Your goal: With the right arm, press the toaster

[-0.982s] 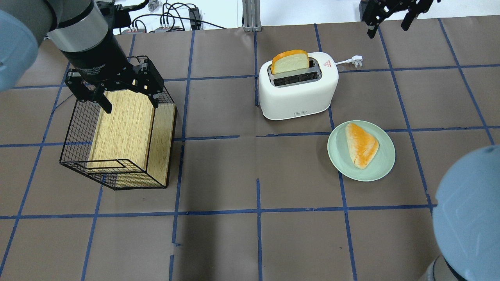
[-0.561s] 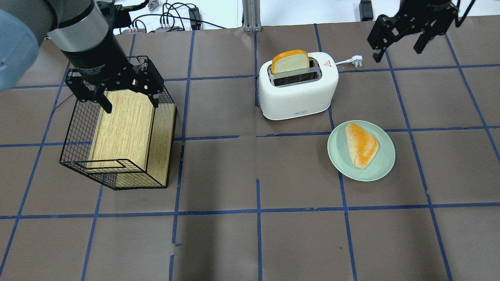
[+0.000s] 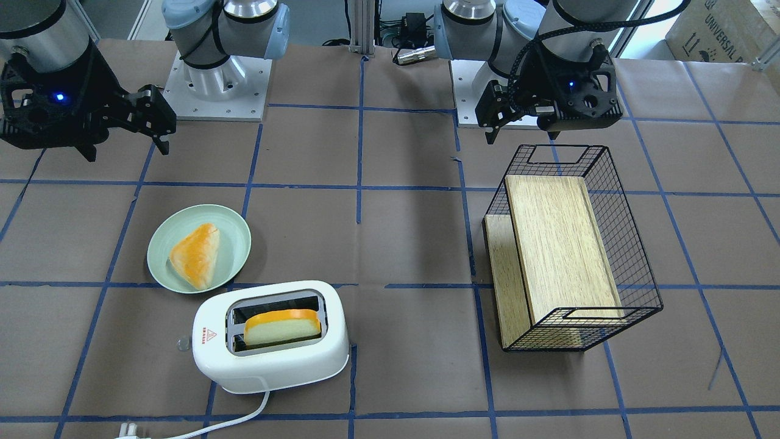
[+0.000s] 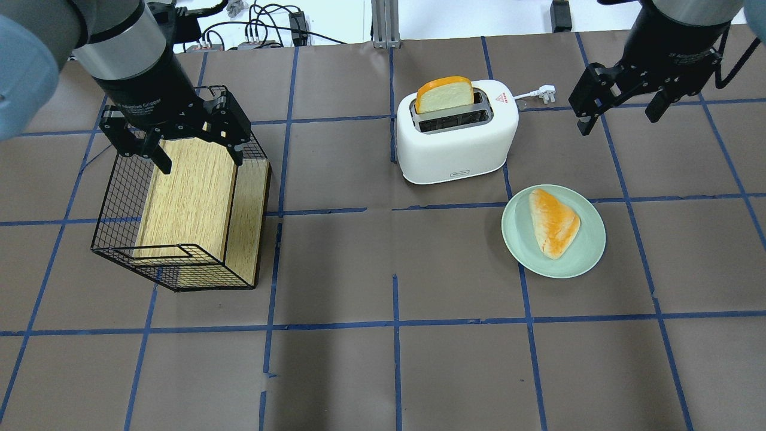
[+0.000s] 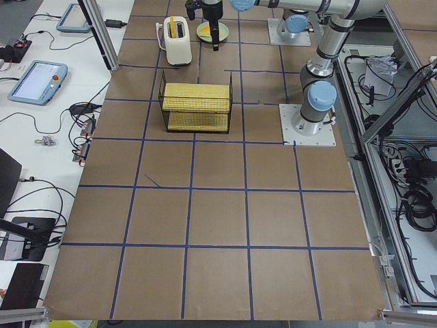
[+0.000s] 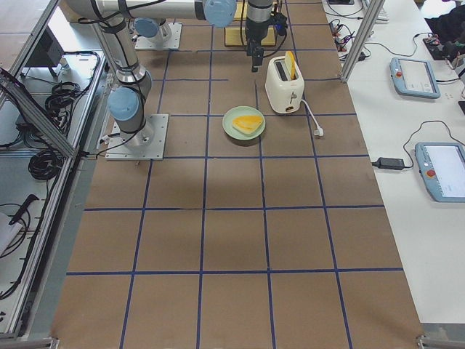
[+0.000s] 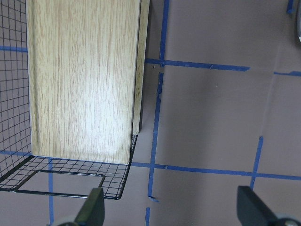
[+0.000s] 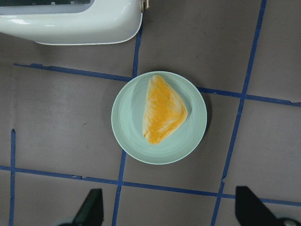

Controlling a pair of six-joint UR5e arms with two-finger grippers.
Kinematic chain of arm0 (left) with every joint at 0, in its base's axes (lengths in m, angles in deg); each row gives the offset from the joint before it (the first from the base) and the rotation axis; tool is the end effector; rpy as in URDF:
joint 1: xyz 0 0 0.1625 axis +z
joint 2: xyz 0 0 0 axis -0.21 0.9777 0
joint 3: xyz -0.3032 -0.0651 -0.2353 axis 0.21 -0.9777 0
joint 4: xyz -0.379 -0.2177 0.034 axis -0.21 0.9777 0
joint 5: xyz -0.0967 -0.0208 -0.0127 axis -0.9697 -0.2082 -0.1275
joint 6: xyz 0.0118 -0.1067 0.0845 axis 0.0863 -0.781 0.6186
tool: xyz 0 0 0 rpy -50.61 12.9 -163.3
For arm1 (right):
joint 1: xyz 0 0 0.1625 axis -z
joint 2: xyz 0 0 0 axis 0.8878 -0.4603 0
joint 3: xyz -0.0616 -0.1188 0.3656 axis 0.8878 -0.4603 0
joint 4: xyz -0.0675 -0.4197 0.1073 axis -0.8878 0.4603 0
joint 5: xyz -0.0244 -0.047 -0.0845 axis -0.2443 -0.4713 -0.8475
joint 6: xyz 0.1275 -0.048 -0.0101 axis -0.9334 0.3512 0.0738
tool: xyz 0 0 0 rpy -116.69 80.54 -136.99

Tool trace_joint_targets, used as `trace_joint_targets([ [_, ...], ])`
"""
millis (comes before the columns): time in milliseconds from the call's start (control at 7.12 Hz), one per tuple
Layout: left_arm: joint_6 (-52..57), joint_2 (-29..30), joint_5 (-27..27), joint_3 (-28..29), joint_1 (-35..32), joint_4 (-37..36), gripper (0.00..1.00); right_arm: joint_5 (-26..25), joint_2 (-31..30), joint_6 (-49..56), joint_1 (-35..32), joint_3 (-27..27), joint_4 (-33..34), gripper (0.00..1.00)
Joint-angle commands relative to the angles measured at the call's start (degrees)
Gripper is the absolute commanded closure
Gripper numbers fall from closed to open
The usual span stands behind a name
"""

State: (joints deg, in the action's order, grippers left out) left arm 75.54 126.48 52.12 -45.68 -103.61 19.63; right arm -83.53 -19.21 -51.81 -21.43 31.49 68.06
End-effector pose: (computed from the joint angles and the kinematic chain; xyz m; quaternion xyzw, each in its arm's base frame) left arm -0.1446 -0.4974 0.4309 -0.0504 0.9980 0.0384 0.0092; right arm 0.0750 -0.5286 0.4306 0.0776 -0.9967 -0.0210 0.0097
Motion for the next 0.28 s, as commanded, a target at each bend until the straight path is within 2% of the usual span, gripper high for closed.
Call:
trace_joint_targets([
  [0,0.0,0.01,0.0,0.0,0.0,-0.08,0.0,0.03,0.07,0.0,0.0,0.09,0.02,0.0],
  [140,0.0,0.01,0.0,0.09,0.0,0.01,0.0,0.03,0.16,0.01,0.0,0.09,0.1,0.01],
])
